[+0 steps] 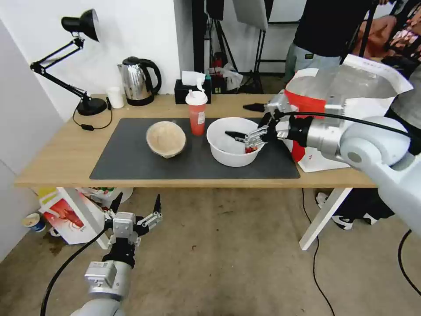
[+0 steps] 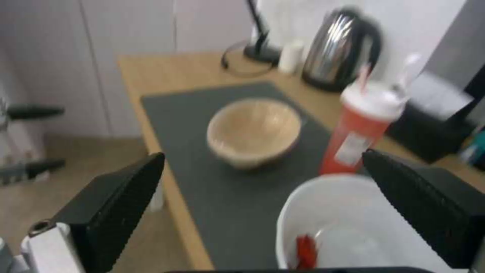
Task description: Pick up the trash from the table and place it into the takeout bag.
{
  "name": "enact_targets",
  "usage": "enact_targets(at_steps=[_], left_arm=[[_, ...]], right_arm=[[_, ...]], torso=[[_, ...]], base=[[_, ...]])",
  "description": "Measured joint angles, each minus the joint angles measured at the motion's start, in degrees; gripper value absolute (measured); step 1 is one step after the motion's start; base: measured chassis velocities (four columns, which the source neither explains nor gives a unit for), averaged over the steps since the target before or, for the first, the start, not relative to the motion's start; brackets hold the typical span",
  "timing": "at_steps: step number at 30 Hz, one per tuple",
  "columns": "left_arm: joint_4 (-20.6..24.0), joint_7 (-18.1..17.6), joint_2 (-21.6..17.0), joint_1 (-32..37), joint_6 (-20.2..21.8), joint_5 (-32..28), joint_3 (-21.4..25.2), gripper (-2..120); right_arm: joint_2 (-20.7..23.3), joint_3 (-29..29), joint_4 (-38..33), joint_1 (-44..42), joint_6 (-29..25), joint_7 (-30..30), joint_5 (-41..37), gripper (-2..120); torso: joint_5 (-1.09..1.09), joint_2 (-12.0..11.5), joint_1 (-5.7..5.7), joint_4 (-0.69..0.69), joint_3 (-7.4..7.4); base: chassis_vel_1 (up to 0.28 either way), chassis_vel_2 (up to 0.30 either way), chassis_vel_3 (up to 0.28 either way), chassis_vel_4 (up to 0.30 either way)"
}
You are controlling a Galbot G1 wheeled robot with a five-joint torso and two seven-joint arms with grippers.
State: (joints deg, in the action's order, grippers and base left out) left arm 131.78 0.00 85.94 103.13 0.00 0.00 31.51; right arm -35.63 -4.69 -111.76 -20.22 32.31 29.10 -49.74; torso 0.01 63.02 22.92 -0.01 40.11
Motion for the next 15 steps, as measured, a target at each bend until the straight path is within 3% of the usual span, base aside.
enact_targets(at_steps=[2, 5, 15], left_arm=[[0.0, 0.0, 0.0, 0.0, 0.0, 0.0, 0.0, 100], [0.0, 0.0, 0.0, 0.0, 0.0, 0.0, 0.0, 100], [0.0, 0.0, 0.0, 0.0, 0.0, 0.0, 0.0, 100]], right_arm=[[0.04, -0.96, 0.48, 0.98, 0.24, 0.44, 0.15, 100], [0.55, -10.74, 4.12, 10.87, -0.37, 5.59, 4.21, 100], [1.3, -24.04, 6.8, 20.01, -0.72, 10.17, 9.96, 100]], torso=[[0.0, 0.0, 0.0, 0.0, 0.0], [-0.02, 0.0, 0.0, 0.01, 0.0], [-0.02, 0.0, 0.0, 0.01, 0.0]], base=[[0.0, 0.0, 0.0, 0.0], [0.0, 0.0, 0.0, 0.0], [0.0, 0.0, 0.0, 0.0]])
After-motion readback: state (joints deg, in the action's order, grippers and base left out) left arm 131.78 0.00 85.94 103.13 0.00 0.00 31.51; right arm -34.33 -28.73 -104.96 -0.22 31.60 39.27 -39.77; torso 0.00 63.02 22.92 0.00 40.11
